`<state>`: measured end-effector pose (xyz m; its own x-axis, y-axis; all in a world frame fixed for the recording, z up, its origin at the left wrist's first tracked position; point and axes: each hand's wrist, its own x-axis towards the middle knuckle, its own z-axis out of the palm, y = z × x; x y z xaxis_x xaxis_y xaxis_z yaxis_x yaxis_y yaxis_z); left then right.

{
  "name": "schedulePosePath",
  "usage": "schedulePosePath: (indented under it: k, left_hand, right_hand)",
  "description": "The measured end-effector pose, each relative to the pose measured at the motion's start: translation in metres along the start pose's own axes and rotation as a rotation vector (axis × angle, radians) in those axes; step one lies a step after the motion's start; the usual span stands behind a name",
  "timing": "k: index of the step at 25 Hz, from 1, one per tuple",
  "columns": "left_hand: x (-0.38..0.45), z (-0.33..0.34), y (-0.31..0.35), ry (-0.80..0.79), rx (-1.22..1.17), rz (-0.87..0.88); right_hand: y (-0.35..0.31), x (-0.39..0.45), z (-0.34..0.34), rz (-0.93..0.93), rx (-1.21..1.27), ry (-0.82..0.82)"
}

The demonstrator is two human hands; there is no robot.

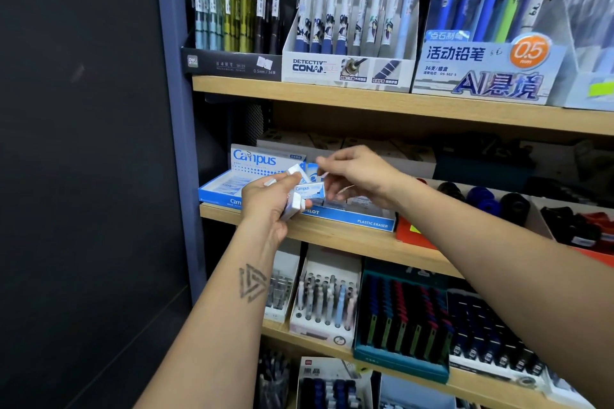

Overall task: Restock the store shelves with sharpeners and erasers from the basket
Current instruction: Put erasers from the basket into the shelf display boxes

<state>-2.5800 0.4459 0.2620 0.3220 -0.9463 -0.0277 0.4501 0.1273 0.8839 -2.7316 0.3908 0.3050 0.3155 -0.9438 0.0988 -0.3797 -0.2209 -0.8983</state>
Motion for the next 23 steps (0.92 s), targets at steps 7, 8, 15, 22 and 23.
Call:
schedulePosePath:
  k: [7, 8, 15, 22, 23]
  left_hand:
    - [0.009, -0.014, 0.004, 0.121, -0.110, 0.018]
    - [0.012, -0.020, 0.006, 0.126, -0.120, 0.018]
    - [0.025, -0.063, 0.029, 0.231, -0.138, 0.078]
    - [0.027, -0.083, 0.043, 0.275, -0.146, 0.094]
    - [0.027, -0.084, 0.043, 0.274, -0.147, 0.091]
  right_hand:
    - [0.009, 0.000, 0.017, -0.142, 0.242, -0.079]
    - [0.009, 0.002, 0.019, -0.130, 0.259, -0.057]
    - [0.007, 0.036, 0.036, -0.119, -0.089, 0.189]
    - [0.014, 0.065, 0.056, -0.063, -0.537, 0.341]
    - [0.016, 0.067, 0.057, -0.048, -0.541, 0.339]
